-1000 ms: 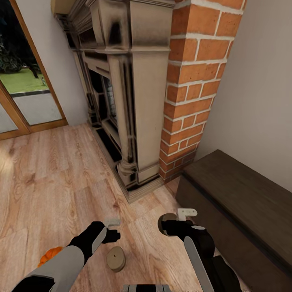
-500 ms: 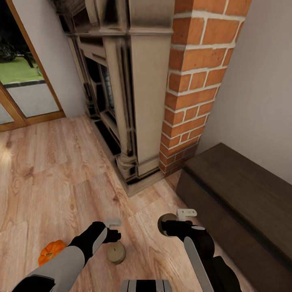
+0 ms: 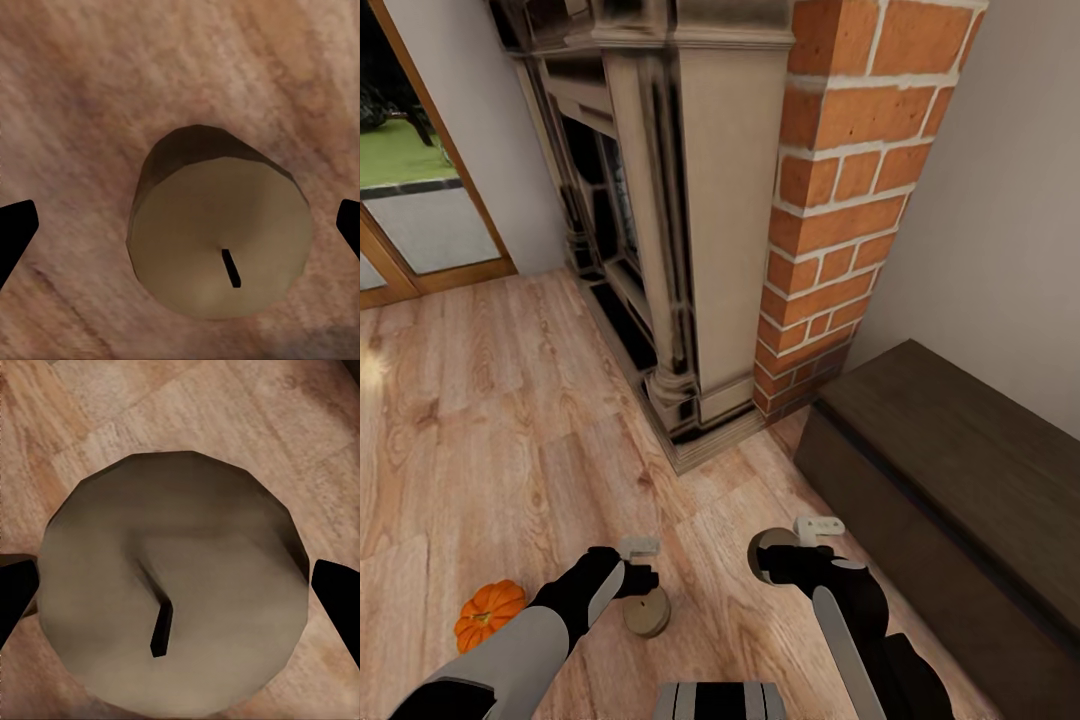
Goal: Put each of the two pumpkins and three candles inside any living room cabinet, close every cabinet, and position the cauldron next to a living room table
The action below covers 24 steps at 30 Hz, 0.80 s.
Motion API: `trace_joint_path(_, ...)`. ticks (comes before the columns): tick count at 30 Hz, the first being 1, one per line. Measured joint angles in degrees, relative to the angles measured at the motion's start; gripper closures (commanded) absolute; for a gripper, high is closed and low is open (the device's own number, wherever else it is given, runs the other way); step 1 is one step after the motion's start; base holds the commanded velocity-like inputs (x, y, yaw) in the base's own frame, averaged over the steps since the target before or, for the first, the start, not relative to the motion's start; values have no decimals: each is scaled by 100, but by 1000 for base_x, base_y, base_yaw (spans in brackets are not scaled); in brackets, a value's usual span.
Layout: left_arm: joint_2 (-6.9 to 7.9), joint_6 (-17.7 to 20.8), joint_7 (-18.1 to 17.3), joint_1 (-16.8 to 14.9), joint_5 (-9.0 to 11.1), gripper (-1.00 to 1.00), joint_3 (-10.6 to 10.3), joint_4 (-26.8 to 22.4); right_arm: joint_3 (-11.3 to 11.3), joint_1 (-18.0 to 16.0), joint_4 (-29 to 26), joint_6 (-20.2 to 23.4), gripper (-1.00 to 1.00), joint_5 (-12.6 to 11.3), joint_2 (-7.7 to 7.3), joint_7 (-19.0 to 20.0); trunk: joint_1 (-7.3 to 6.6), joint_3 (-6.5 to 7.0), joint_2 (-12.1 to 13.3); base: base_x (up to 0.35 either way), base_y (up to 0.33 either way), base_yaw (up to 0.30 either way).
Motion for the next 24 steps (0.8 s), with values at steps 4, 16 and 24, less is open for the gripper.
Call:
trace_joint_path(4, 0, -33, 0, 0, 3, -100, 0, 0, -2, 15, -1, -3, 100, 0, -6, 6, 0, 0, 0, 0, 0, 0)
trace_joint_path(16, 7, -52, 0, 0, 8, -100, 3, -9, -5, 19, -1, 2, 100, 1, 0, 9, 0, 0, 0, 36, -53, 0)
trace_joint_path(24, 9, -51, 0, 0, 11, -100, 7, -7, -4, 19, 0, 1, 100, -8, -1, 9, -1, 0, 0, 31, 12, 0)
